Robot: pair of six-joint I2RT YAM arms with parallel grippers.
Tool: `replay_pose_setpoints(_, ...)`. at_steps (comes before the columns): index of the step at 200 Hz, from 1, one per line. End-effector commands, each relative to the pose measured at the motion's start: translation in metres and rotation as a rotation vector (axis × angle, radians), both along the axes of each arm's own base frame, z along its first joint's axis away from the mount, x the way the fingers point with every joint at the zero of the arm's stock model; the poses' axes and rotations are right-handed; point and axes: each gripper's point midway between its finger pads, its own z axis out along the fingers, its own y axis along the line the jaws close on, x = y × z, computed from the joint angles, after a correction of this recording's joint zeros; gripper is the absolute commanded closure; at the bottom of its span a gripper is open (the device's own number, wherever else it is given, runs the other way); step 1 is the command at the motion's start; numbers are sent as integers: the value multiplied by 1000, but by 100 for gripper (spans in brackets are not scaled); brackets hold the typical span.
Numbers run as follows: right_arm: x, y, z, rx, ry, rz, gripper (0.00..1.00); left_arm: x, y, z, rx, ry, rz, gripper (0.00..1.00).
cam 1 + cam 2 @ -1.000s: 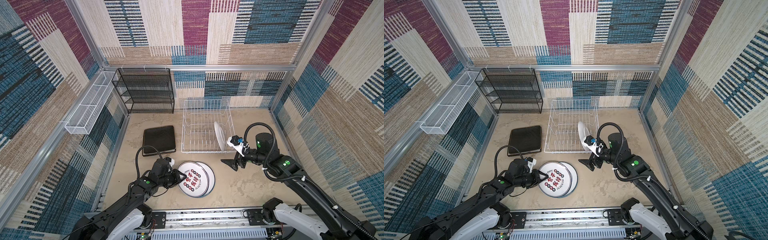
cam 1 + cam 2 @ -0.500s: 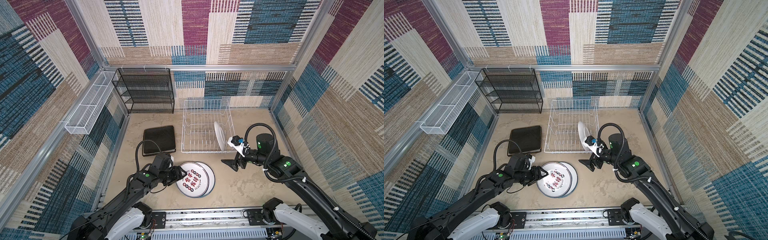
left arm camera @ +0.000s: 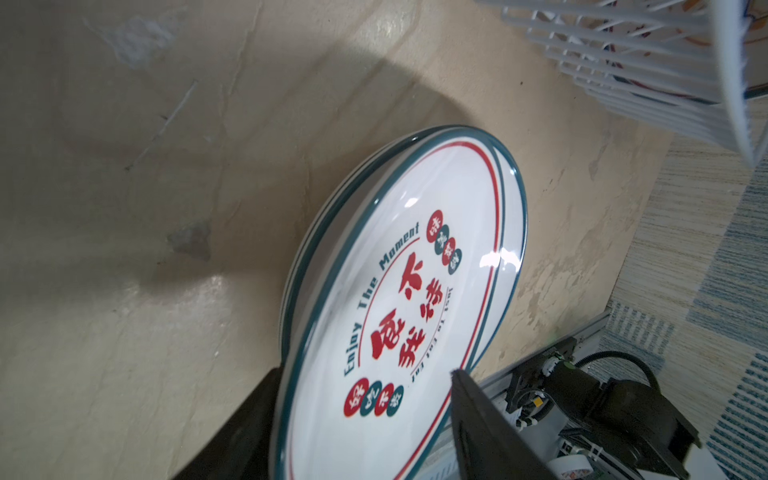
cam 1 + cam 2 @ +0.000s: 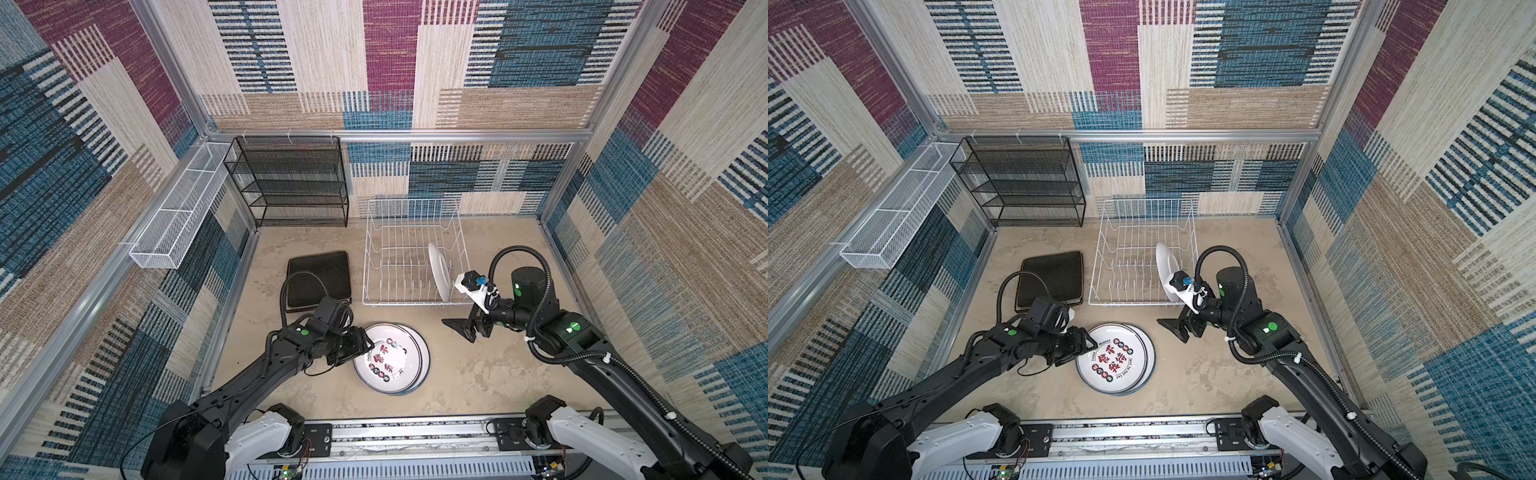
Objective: Unload the plates from the dish rack
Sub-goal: 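Lower the red-printed plate onto the green-rimmed stack and open the left gripper, then move the left gripper forward to the last white plate in the rack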
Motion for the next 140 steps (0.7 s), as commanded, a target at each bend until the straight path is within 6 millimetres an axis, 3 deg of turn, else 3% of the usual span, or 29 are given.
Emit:
replay_pose_setpoints(1, 3, 0, 5, 12, -24, -9, 1, 6, -5, 6, -5, -27, -31, 35)
replay_pose_setpoints(82, 4, -2, 2, 10, -21, -29, 1, 3, 3, 12, 54, -27, -55, 27)
replay_pose_setpoints(140, 14, -10, 13, 27, -66, -110, 1, 12, 10, 33, 77, -99, -21, 24)
